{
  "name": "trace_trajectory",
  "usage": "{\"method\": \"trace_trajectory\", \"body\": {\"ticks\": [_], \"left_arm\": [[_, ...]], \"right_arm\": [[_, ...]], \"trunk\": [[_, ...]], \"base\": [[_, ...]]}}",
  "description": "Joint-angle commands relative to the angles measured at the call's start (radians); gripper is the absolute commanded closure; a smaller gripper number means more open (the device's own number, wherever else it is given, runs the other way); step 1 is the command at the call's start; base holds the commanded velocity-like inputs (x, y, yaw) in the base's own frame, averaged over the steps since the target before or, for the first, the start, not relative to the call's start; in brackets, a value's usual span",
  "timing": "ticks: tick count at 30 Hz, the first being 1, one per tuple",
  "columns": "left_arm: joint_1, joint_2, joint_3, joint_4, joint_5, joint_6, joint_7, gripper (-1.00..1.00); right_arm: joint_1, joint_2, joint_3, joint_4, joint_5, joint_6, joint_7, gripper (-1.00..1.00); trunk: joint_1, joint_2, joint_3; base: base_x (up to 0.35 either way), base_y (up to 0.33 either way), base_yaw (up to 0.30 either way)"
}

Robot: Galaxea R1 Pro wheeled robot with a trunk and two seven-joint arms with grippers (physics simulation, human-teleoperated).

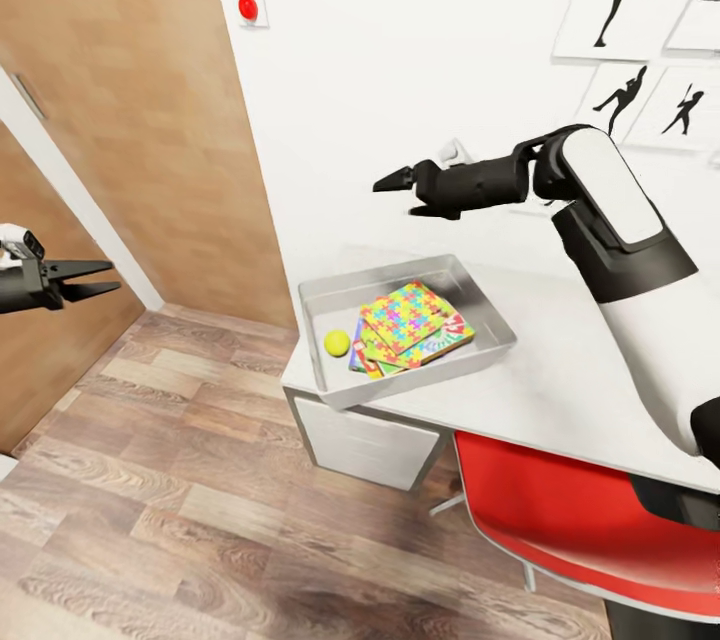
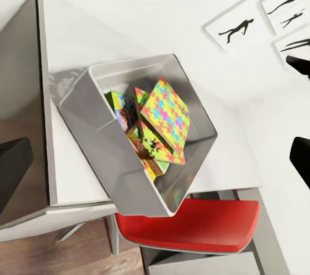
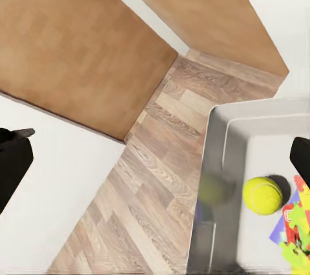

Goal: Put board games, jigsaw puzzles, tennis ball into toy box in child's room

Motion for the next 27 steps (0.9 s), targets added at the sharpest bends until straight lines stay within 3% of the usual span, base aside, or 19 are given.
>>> {"method": "trace_trajectory", "body": {"ticks": [1, 4, 9, 17, 20, 27], "left_arm": [[0.003, 0.001, -0.003, 0.001, 0.003, 0.009, -0.003, -1.0], [0.02, 0.003, -0.003, 0.001, 0.003, 0.009, -0.004, -1.0], [0.051, 0.004, -0.003, 0.001, 0.001, 0.009, -0.003, -1.0], [0.106, 0.004, -0.003, 0.001, -0.056, 0.007, -0.002, -1.0], [0.125, 0.004, -0.003, 0.001, -0.081, 0.007, -0.002, -1.0], [0.132, 0.004, -0.004, 0.001, -0.089, 0.006, -0.002, -1.0]], "right_arm": [[0.007, -0.012, 0.002, -0.019, -0.026, 0.0, -0.009, -1.0], [0.037, -0.055, 0.001, -0.083, -0.079, -0.002, -0.009, -1.0], [0.087, -0.118, 0.001, -0.17, -0.127, -0.004, -0.008, -1.0], [0.161, -0.233, 0.0, -0.284, -0.19, -0.007, -0.004, -1.0], [0.172, -0.293, 0.001, -0.312, -0.244, -0.014, -0.002, -1.0], [0.176, -0.317, 0.002, -0.32, -0.274, -0.016, -0.002, -1.0]], "trunk": [[0.001, -0.002, 0.0], [0.001, -0.002, 0.005], [0.001, -0.002, 0.013], [0.001, -0.002, 0.024], [0.001, -0.002, 0.025], [0.001, -0.002, 0.026]], "base": [[0.0, 0.0, -0.092], [0.0, 0.0, -0.092], [0.0, 0.0, -0.092], [0.0, 0.0, -0.08], [0.0, 0.0, -0.022], [0.0, 0.0, -0.006]]}}
